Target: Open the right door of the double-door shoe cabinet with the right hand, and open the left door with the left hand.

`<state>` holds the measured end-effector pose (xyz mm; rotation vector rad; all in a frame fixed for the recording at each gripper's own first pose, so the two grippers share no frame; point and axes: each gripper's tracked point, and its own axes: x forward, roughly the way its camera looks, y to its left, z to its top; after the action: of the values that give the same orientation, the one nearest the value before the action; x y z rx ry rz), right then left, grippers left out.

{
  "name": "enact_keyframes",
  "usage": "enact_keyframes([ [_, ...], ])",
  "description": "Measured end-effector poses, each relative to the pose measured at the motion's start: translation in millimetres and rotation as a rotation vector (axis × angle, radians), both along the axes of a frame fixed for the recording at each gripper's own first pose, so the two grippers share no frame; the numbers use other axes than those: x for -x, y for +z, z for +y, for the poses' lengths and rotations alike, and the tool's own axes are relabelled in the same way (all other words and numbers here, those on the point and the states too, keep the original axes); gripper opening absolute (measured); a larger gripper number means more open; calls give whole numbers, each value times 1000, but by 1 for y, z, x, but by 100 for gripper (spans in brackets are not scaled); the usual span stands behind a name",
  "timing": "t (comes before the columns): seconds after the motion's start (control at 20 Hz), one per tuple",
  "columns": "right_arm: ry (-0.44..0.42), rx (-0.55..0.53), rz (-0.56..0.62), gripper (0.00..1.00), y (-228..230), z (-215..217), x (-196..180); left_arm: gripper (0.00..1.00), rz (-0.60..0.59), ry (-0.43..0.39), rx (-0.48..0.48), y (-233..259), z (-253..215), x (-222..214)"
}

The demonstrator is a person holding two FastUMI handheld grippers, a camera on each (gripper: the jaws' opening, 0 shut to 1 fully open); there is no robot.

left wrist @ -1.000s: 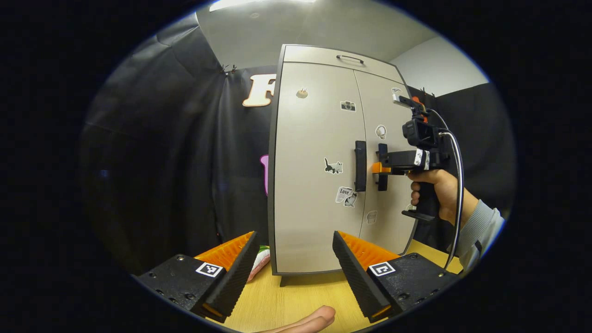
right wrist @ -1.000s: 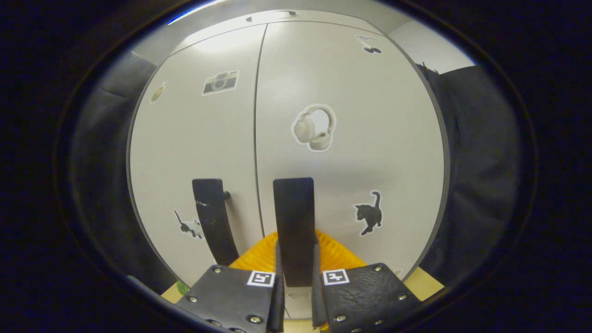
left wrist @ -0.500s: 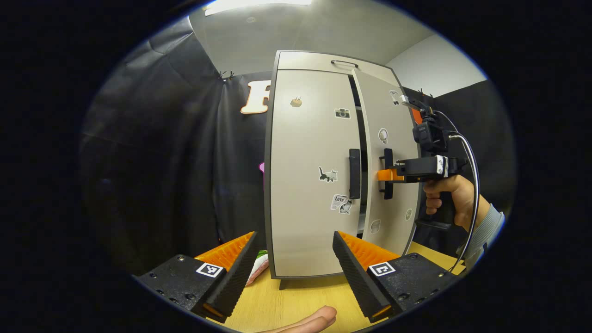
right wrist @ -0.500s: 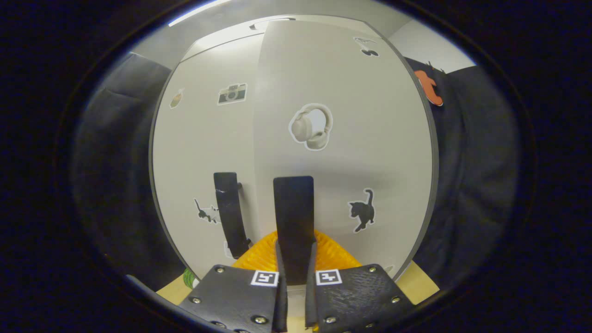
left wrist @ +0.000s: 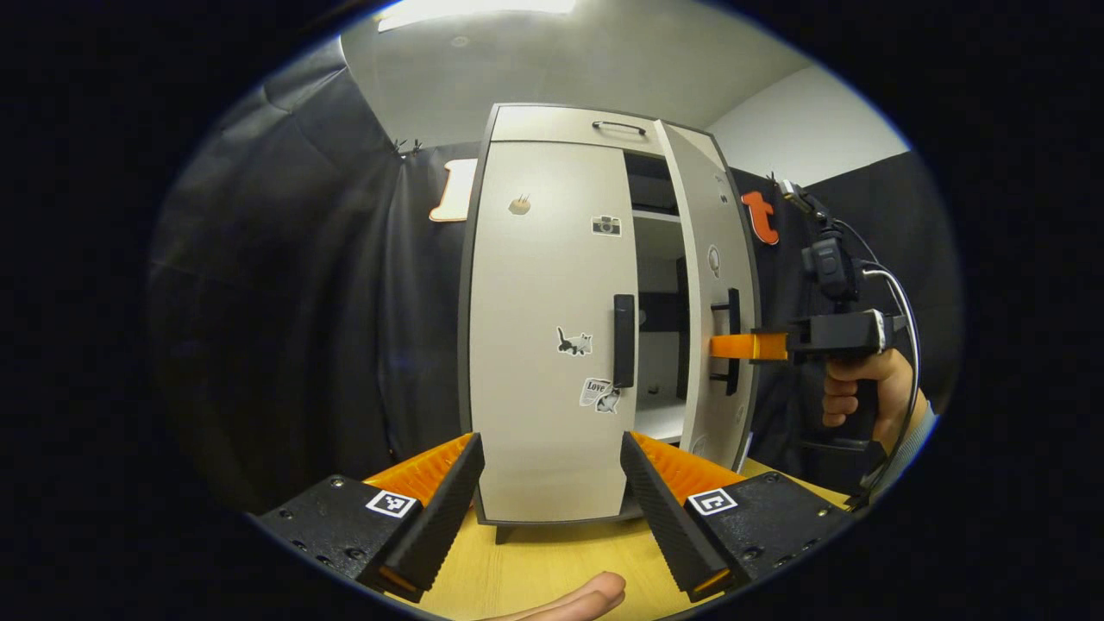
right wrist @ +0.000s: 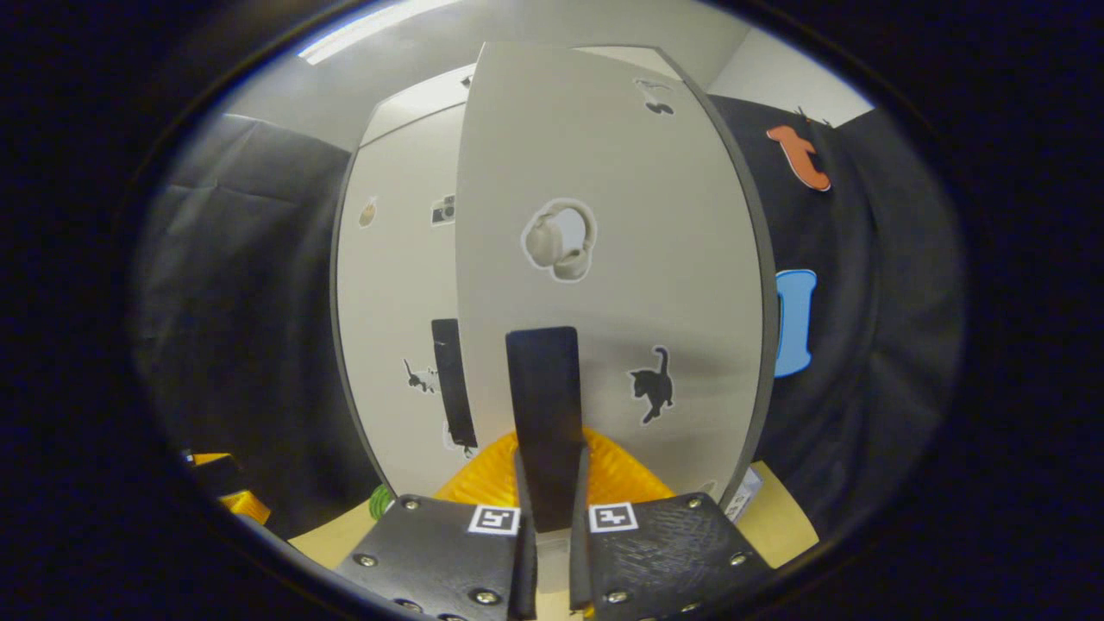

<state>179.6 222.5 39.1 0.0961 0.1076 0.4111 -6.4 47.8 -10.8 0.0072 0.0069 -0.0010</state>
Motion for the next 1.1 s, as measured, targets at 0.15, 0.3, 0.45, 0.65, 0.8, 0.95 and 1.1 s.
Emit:
enact_keyframes([
  [0.15,18,0,-8,15,0,-12,10,98,8,-14,20,0,-10,-6],
  [0.3,31,-4,-12,15,1,-25,16,98,17,-19,35,0,-16,-17],
  [0.45,38,-11,-21,15,3,-40,22,98,8,-11,46,4,-18,-30],
  [0.65,38,-16,-25,14,4,-64,30,98,16,-25,81,4,-27,-53],
  [0.8,41,-25,-25,14,5,-79,34,99,19,-34,72,5,-36,-71],
  [0.95,37,-37,-34,14,5,-94,35,99,28,-56,74,5,-48,-91],
  [1.1,32,-27,-50,14,7,-112,35,98,15,-60,66,10,-56,-115],
])
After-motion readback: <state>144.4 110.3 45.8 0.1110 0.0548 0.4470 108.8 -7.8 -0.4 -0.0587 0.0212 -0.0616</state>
